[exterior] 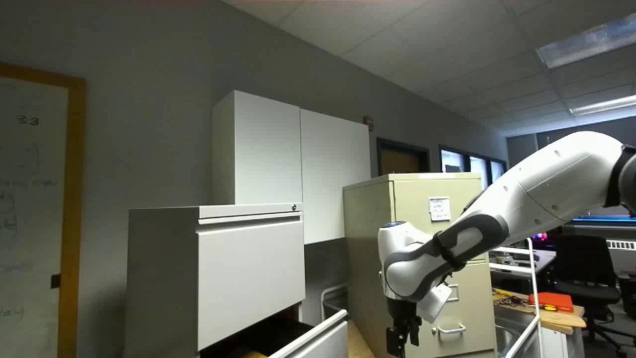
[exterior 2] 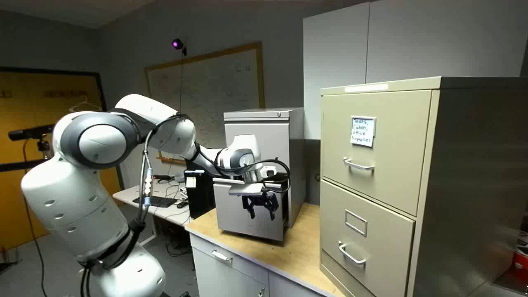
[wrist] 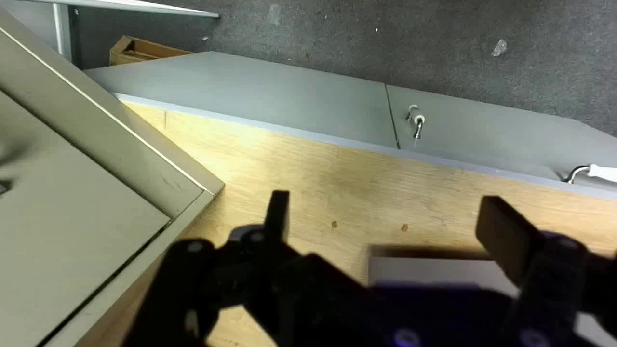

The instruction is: Close the bottom drawer of the left cabinet

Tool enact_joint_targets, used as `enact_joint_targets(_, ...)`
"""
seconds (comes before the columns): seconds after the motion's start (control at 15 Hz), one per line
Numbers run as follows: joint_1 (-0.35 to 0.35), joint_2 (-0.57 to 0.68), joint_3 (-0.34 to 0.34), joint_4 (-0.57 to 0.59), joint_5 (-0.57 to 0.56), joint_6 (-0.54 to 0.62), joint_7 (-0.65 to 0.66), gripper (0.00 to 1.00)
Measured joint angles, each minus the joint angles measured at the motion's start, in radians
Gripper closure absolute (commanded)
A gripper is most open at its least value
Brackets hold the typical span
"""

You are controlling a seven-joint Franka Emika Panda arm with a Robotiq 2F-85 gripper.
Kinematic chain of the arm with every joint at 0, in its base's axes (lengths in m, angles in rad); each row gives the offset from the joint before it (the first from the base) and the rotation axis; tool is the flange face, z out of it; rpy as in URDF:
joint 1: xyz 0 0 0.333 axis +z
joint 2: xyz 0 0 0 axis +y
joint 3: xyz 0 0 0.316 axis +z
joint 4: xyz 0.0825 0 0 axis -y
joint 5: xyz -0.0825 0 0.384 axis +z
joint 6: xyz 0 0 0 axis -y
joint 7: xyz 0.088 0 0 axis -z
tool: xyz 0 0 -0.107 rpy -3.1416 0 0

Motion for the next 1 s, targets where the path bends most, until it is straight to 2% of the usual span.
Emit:
enact_joint_targets(0.8,0.001,0.003,0.0,-0.001,0.0,0.006,0.0,0.0)
enact_joint_targets(0.87,0.002,0.004,0.0,-0.003,0.0,0.016,0.0,0.25)
enact_joint_targets(0.93,0.005,0.004,0.0,-0.007,0.0,0.03,0.0,0.25)
enact_joint_targets(1.0,0.008,0.004,0.001,-0.011,0.0,0.048,0.0,0.33)
